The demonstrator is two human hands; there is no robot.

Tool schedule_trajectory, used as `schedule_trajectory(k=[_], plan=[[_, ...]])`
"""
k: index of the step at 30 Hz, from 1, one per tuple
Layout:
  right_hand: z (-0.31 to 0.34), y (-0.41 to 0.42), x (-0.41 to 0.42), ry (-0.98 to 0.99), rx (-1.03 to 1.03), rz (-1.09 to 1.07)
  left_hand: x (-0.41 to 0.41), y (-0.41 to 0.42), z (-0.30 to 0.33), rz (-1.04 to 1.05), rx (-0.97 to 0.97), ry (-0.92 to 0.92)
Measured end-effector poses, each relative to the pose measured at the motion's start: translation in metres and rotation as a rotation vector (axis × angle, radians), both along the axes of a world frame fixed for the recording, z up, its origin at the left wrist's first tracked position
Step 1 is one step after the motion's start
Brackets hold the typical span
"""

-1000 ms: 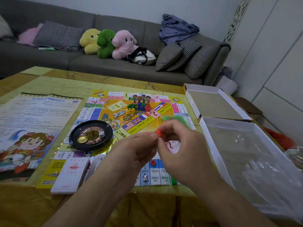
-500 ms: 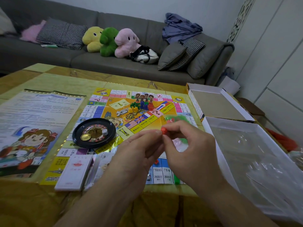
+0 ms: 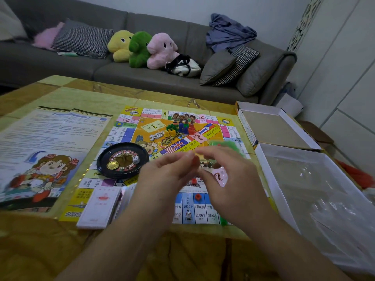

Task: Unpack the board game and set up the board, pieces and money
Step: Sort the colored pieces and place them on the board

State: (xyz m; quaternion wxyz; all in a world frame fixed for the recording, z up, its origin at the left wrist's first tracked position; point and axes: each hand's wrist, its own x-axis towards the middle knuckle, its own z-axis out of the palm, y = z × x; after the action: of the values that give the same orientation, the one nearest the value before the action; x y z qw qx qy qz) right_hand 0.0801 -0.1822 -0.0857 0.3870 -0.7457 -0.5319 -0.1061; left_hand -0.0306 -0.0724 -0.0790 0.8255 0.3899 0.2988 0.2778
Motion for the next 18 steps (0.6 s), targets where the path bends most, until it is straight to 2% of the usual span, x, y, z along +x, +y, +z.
schedule_trajectory(k=[3,6,8,13,18], plan=[[-0.008,0.001,0.005,0.152,-0.22,-0.125,-0.003,0.023,-0.004,0.098,0.034,0.133],[-0.02,0.001,0.009,0.067,-0.527,-0.147,-0.006,0.041,-0.009,0.111,-0.016,0.157],[-0.025,0.003,0.007,0.018,-0.646,-0.128,-0.006,0.048,-0.012,0.096,-0.013,0.165],[-0.031,0.016,0.002,-0.041,-0.61,-0.111,-0.003,0.054,-0.015,0.079,0.054,0.201],[-0.038,0.033,-0.021,0.095,-0.388,0.076,-0.003,0.059,-0.018,0.12,0.077,0.2]])
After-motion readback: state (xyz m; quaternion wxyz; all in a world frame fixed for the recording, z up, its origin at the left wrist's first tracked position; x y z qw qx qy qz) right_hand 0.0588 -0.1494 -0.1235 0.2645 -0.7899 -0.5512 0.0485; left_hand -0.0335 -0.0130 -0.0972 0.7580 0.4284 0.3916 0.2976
